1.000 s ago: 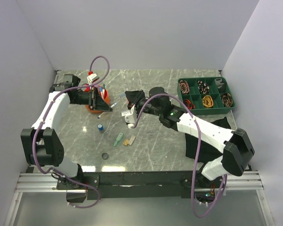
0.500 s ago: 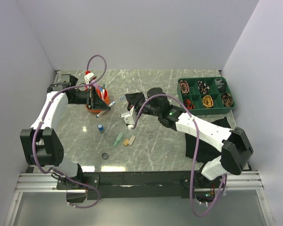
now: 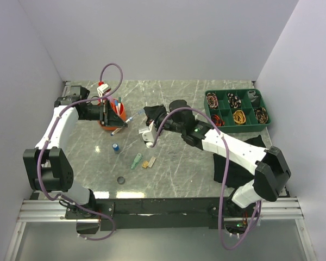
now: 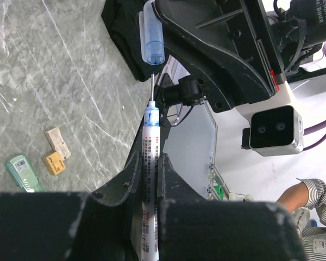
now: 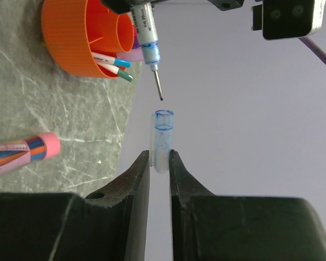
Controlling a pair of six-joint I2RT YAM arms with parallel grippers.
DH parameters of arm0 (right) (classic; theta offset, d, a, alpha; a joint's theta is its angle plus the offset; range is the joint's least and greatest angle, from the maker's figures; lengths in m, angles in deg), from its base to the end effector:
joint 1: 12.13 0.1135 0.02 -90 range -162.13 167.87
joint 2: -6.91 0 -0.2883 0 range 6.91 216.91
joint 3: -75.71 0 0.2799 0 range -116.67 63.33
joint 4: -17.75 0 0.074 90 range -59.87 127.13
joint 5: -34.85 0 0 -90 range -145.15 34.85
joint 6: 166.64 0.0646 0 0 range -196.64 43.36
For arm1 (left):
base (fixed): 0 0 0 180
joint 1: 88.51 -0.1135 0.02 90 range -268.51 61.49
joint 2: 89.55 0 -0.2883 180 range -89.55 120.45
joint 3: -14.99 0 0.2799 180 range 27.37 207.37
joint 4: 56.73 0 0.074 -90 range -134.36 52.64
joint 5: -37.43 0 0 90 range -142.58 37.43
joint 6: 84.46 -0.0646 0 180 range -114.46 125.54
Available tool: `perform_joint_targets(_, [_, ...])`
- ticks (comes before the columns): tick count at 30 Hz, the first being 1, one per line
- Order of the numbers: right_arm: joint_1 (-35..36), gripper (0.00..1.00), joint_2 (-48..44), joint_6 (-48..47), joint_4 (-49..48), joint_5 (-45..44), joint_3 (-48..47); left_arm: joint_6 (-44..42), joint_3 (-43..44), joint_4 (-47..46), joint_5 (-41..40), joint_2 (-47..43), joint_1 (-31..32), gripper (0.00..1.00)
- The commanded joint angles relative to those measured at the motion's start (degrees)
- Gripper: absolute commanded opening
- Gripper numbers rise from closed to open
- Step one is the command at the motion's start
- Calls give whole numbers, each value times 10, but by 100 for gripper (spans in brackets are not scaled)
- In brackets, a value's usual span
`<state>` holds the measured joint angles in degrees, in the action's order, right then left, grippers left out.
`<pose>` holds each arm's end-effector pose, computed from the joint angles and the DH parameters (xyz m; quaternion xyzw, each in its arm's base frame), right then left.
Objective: Sort the stationery into containers
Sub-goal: Close the pen cap on the pen.
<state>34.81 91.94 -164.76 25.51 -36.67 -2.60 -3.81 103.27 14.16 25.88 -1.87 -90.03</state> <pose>0.2609 0.3091 0.3341 -0.7587 0.2074 -0.0937 0.6104 0.3191 -0.0548 0.3227 0.1601 0.7541 -0.6077 0.1910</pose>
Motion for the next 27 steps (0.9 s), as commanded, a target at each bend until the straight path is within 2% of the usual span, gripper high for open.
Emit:
perform_joint_targets(1, [5,0,7,9,-11,2,-30,-9,25,1,22,3,2,1])
perform_joint_targets(27, [15,0,28,5,15,5,-54,-16,50,7,29,26,6,1])
